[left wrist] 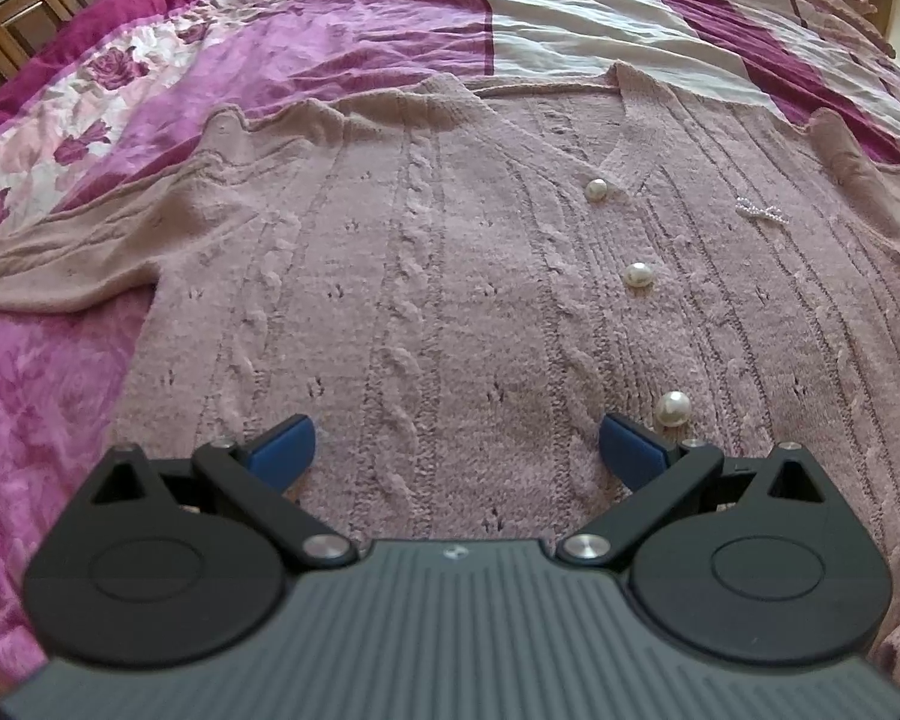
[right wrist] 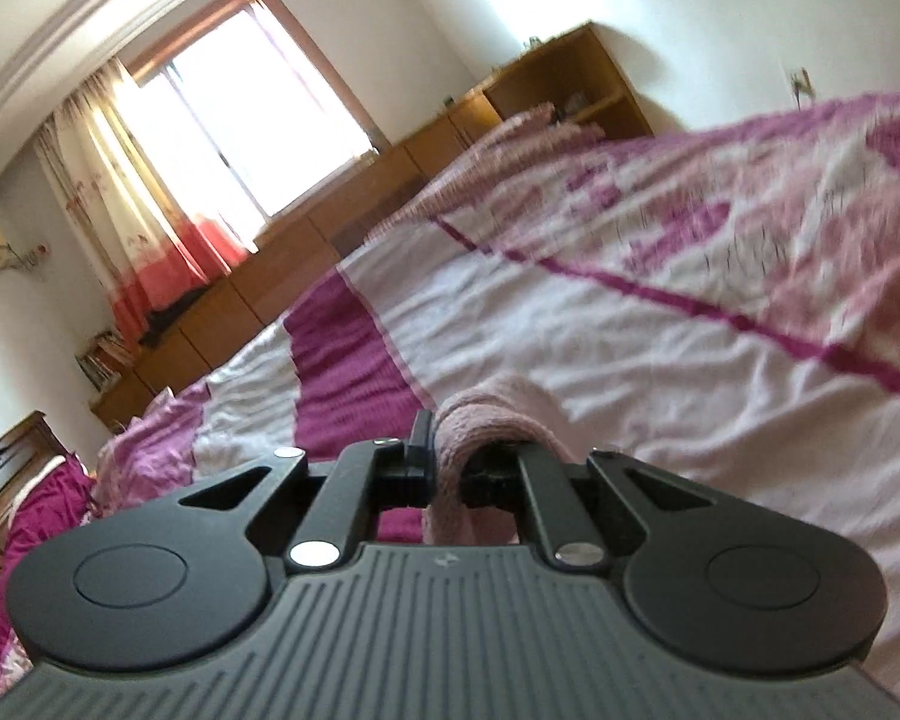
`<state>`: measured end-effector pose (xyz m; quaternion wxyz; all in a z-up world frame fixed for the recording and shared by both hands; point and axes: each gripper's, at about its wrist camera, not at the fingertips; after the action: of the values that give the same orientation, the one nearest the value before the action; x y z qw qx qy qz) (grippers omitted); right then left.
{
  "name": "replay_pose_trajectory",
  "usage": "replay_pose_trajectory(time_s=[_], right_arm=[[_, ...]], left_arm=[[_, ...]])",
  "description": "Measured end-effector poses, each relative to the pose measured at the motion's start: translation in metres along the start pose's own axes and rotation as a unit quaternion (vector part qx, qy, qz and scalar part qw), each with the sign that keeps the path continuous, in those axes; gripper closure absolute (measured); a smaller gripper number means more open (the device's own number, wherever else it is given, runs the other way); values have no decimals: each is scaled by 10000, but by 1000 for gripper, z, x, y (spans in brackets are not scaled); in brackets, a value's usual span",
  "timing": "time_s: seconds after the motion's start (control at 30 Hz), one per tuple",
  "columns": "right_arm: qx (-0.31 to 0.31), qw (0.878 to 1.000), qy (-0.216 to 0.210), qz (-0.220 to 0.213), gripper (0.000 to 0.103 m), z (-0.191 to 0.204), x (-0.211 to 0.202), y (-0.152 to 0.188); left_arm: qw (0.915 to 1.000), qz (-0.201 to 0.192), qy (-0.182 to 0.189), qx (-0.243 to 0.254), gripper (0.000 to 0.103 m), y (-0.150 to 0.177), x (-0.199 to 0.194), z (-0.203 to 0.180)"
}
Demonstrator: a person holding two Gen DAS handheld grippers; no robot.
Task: Fold small clothes
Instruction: 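Lift the sleeve with the right gripper, fold it across the body, open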
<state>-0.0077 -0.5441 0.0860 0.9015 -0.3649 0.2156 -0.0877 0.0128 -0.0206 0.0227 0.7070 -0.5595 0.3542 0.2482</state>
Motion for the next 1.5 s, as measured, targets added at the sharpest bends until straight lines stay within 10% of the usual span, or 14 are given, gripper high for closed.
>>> replay_pose_trajectory(time_s=[0.43, 1.5], right_arm=[[-315, 9972, -678, -26, 96, 90, -51, 9], [-1286, 9706, -1719, 1091, 96, 319, -48, 221]], left_arm=[[9988, -210, -255, -361, 0, -7, -13, 34], [9842, -537, -1131, -1252, 0, 4, -46, 140]])
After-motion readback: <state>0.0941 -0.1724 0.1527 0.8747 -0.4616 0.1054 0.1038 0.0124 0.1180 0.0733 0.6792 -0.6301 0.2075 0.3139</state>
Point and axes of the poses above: each gripper's, at about its wrist camera, not at the fingertips, and x roughly the way its jaws point, z to its left, y to its underside, and after that the axes turned 5 degrees about x, right-handed
